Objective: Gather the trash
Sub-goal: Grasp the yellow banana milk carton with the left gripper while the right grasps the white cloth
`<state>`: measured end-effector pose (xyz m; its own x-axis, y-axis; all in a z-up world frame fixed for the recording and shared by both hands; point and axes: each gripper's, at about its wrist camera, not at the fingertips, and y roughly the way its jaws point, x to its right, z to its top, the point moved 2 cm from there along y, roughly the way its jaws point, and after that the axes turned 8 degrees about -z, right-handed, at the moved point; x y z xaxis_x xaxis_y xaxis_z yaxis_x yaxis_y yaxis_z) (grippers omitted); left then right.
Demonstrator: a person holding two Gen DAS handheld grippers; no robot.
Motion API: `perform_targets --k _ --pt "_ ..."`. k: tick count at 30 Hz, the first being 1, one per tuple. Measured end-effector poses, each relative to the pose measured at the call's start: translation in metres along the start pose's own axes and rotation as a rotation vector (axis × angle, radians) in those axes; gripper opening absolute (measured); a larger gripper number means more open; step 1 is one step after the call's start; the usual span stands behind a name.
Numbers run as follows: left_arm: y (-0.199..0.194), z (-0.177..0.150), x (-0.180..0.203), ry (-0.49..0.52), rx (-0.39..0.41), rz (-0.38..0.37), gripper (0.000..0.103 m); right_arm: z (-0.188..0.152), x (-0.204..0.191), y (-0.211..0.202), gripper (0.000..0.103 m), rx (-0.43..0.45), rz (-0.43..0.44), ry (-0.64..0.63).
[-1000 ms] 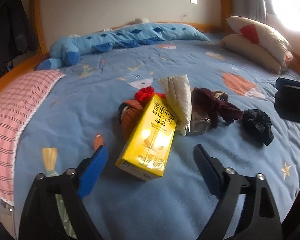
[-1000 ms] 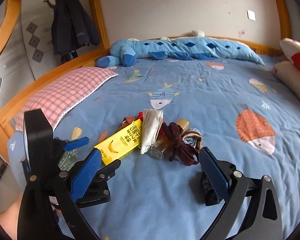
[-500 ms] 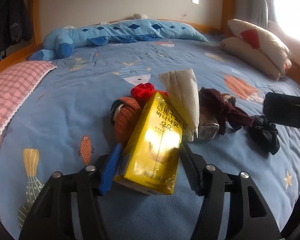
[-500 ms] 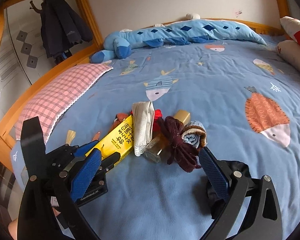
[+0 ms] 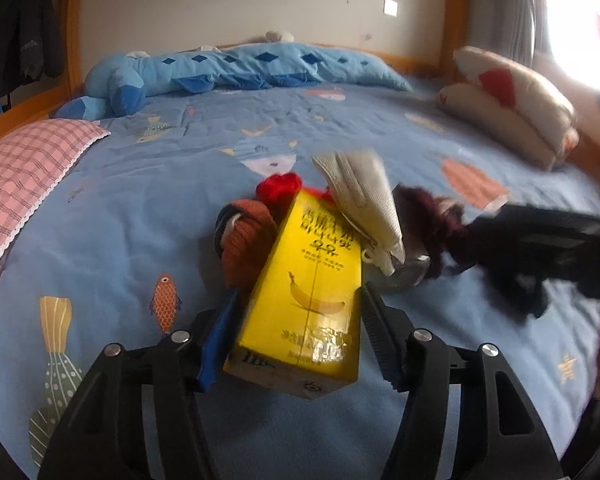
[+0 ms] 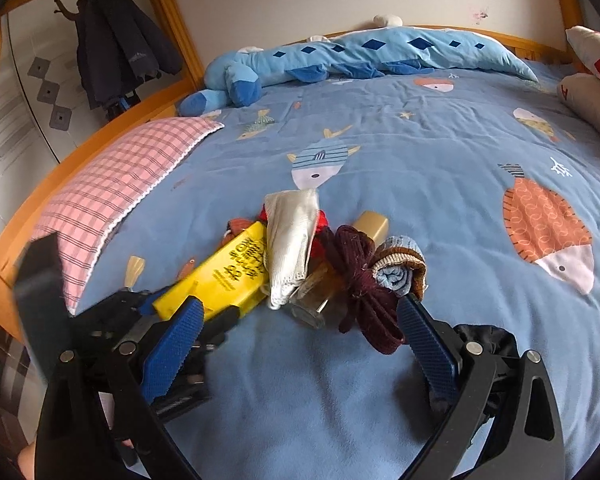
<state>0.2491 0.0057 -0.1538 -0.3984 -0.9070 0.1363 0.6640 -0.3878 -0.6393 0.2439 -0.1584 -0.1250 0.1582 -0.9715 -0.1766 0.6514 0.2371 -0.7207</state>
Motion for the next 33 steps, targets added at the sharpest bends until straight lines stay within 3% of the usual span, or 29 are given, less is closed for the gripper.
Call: perform_targets --k 8,14,26,28,33 --pt "-0.02 0.004 -0.022 -0.145 0.031 -0.119 0.056 0.007 -0.006 0.015 0.082 -0.019 -0.005 -0.036" --pt "-0.004 0.001 -0.019 -0.152 -0.007 -0.14 0.056 0.011 -0.008 0.024 0.082 -0.031 -0.009 -0.036" --pt "0.024 -0.006 -0.004 -0.075 -0.058 -0.062 0.057 0.015 -0.005 0.037 0.082 -0.053 -0.011 -0.04" --pt "0.028 -0.008 -0.005 -0.071 -0.071 -0.054 0.062 0.015 -0.004 0.038 0.082 -0.052 -0.009 -0.039" --pt "0.028 -0.007 -0.005 -0.079 -0.066 -0.051 0.056 0.018 -0.003 0.044 0.082 -0.056 -0.015 -0.037"
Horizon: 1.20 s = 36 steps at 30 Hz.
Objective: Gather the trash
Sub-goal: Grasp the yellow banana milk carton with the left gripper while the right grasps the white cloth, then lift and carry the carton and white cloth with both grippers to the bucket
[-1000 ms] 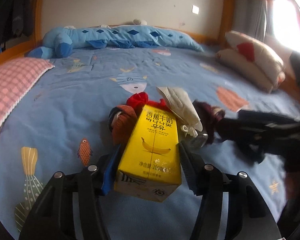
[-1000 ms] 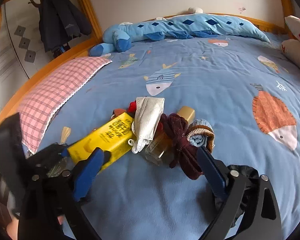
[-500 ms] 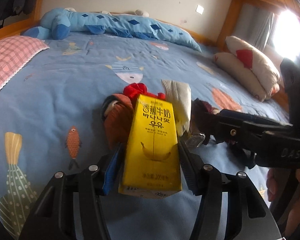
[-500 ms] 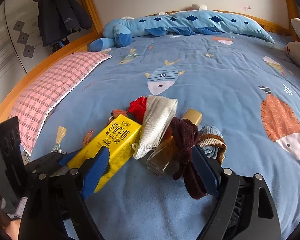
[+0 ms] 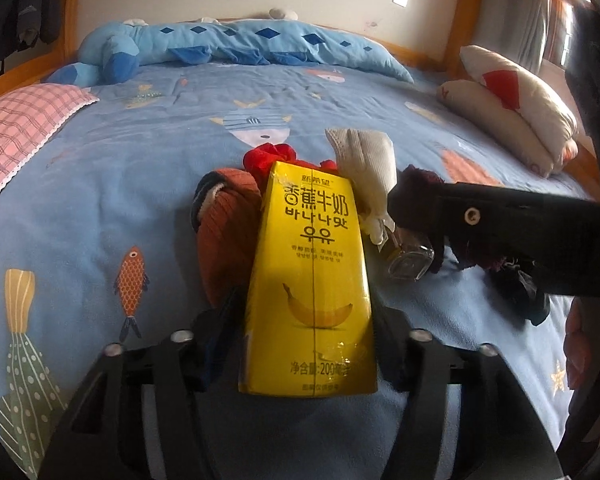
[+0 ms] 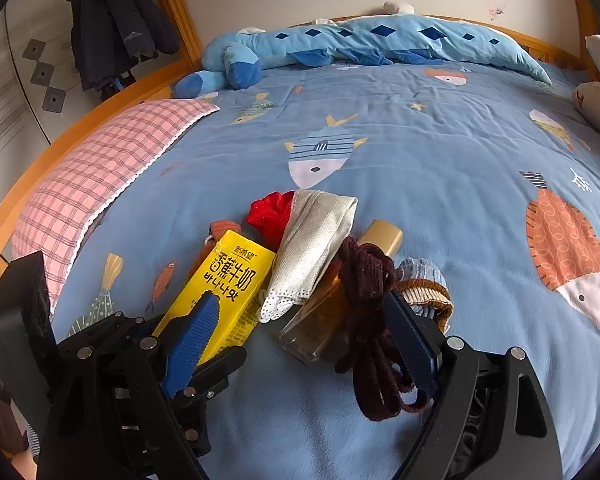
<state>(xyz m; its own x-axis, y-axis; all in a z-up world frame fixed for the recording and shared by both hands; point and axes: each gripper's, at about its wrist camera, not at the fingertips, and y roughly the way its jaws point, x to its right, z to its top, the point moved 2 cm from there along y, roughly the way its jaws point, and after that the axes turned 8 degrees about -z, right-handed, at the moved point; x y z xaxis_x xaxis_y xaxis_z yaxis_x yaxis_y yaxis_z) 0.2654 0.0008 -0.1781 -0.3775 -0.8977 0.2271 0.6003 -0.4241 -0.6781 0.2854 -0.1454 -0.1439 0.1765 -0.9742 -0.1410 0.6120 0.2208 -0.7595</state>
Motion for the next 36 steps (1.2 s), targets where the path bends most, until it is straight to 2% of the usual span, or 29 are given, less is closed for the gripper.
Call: perform_targets --k 6,11,19,22,26,30,32,36 --pt "-0.008 0.002 0.0 -0.01 0.016 -0.056 0.055 0.007 0.0 0.006 0.08 -0.008 -0.011 -0.009" --pt "-0.016 0.002 0.001 -0.039 0.024 -0.116 0.055 0.019 0.0 0.016 0.071 -0.021 -0.027 -0.014" --pt "-0.019 0.001 -0.004 -0.069 0.025 -0.106 0.055 0.028 0.001 0.024 0.068 -0.027 -0.027 -0.002" --pt "-0.025 0.001 -0.007 -0.083 0.036 -0.111 0.055 0.028 -0.005 0.015 0.064 0.008 -0.029 -0.033" --pt "-0.038 0.002 -0.01 -0.106 0.069 -0.117 0.055 0.033 -0.014 0.004 0.064 0.057 -0.011 -0.074" --pt "-0.05 0.005 -0.022 -0.159 0.103 -0.128 0.052 0.04 -0.019 0.014 0.061 0.038 0.002 -0.085" --pt "-0.052 0.006 -0.028 -0.179 0.114 -0.115 0.051 0.041 -0.02 0.022 0.056 0.02 0.007 -0.086" --pt "-0.051 0.006 -0.037 -0.209 0.111 -0.117 0.051 0.038 -0.018 0.04 0.053 -0.041 0.002 -0.073"
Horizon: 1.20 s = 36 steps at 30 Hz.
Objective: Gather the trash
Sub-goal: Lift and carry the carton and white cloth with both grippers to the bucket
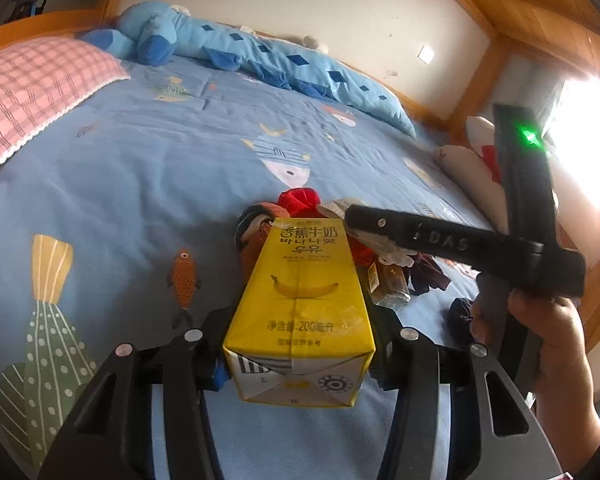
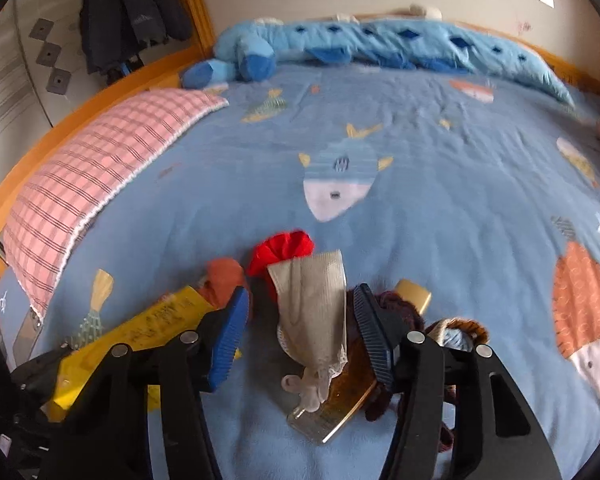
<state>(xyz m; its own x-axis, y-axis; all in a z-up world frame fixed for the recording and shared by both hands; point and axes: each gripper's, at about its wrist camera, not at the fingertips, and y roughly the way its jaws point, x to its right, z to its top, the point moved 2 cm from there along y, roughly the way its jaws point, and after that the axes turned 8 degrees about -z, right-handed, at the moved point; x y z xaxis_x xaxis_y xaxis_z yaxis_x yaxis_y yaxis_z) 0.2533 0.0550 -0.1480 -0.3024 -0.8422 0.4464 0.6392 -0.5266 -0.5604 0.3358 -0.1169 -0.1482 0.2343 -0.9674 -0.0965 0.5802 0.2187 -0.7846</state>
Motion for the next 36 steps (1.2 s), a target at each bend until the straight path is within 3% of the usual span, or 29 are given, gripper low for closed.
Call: perform_targets --k 3,7,17,23,32,36 --pt "0.004 -0.001 0.003 0.017 -0.01 0.005 0.05 -0.005 -0.002 0.007 0.035 -0.025 0.0 -0.019" --pt "0.007 -0.002 0.005 0.029 -0.017 0.006 0.05 -0.007 -0.005 0.0 0.026 0.005 -0.018 -0.028" --pt "-0.007 -0.003 0.018 0.055 0.008 -0.013 0.049 -0.011 0.007 -0.038 0.025 0.062 0.055 0.036" --pt "-0.023 -0.005 0.039 0.091 0.029 -0.039 0.049 -0.024 0.017 -0.081 0.025 0.098 0.082 0.062" --pt "-0.033 -0.016 0.1 0.149 0.028 -0.13 0.049 -0.072 0.052 -0.172 0.025 0.158 0.031 0.09" --pt "-0.03 -0.029 0.138 0.178 -0.003 -0.197 0.05 -0.102 0.08 -0.208 0.025 0.162 0.048 0.162"
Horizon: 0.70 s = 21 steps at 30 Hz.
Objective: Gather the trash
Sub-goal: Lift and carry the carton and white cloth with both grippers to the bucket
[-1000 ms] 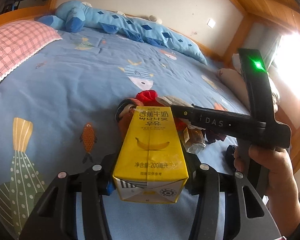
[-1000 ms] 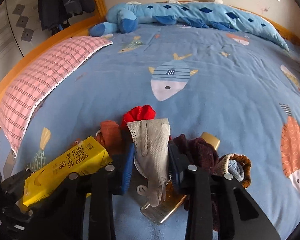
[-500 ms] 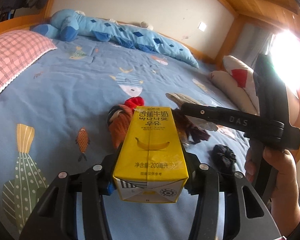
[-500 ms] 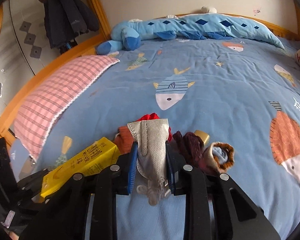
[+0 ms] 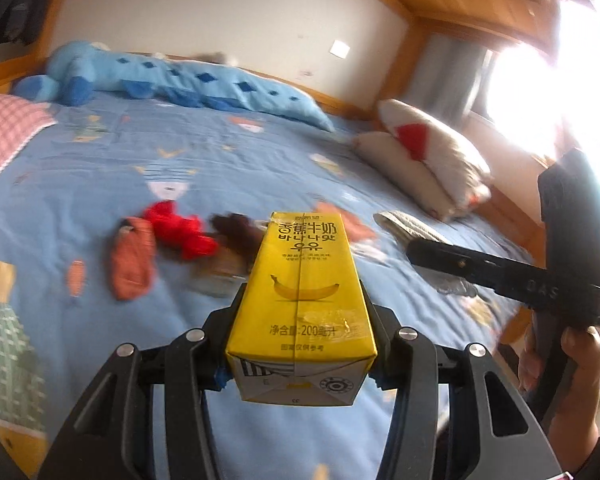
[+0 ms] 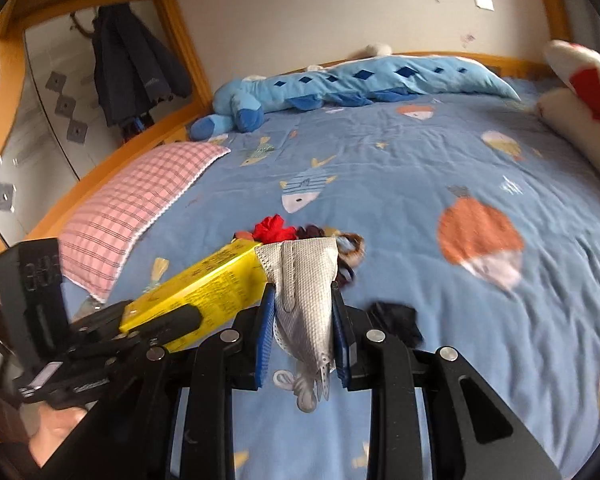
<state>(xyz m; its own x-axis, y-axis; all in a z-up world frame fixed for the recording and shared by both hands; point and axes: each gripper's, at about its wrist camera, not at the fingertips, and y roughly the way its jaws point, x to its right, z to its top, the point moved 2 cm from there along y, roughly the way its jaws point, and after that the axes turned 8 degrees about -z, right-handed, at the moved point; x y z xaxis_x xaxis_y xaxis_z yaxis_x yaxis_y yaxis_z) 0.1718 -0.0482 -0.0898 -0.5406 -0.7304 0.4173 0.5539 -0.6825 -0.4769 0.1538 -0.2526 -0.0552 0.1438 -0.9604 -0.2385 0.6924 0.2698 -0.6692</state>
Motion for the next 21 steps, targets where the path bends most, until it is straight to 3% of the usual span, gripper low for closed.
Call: perform_targets --k 6,11,21 --pt "0.023 -0.014 0.065 0.076 -0.058 -0.103 0.05 -0.036 0.048 -0.057 0.025 0.028 -0.083 0.074" --pt "0.044 -0.032 0.123 0.151 -0.115 -0.187 0.05 -0.078 0.095 -0.109 0.025 0.057 -0.234 0.148" --pt "0.084 -0.079 0.234 0.273 -0.254 -0.359 0.05 -0.158 0.159 -0.204 0.025 0.088 -0.388 0.29"
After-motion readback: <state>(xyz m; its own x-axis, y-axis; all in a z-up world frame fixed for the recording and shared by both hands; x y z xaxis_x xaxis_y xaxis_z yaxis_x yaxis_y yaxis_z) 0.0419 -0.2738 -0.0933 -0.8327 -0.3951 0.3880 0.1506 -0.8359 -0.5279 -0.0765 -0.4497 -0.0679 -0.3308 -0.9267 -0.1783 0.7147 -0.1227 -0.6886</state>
